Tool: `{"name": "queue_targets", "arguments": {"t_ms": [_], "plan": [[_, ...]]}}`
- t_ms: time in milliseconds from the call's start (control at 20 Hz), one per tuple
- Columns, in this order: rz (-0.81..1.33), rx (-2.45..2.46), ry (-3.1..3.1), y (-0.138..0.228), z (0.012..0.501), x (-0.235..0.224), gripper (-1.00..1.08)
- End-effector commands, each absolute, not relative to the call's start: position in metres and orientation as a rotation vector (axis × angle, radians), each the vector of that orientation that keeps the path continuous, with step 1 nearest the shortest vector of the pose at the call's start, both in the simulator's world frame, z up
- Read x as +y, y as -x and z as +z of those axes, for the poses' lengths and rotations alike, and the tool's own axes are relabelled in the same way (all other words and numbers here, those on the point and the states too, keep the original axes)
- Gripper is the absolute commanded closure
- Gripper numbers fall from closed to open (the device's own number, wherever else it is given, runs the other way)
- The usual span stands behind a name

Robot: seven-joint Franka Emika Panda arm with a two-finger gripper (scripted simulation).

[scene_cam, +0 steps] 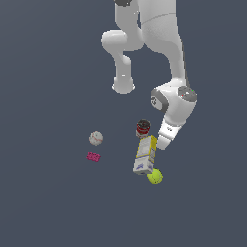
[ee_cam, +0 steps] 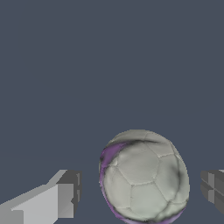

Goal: Pick up a designated object from a clutter of objects.

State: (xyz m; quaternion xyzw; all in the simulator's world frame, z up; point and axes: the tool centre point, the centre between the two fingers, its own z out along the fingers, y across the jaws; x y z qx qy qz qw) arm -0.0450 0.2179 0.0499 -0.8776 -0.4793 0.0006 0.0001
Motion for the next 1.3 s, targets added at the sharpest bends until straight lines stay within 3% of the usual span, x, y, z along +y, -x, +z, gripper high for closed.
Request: {"name": "queue_targets", "arguments": {"t_ms": [0, 200, 250, 900, 1250], "plan": [[0.001, -1.507, 2.756, 0.045, 0.041, 0.218, -0.92], [0.0, -1.509, 2.756, 0.045, 0.036, 0.218, -0.92], [0.0, -1.509, 2.756, 0.045, 0.036, 0.218, 1.08], [-0.002, -1.508, 2.757, 0.043, 0.04, 0.217, 1.08], [-0.001, -1.508, 2.757, 0.038, 0.066, 0.211, 1.08]]}}
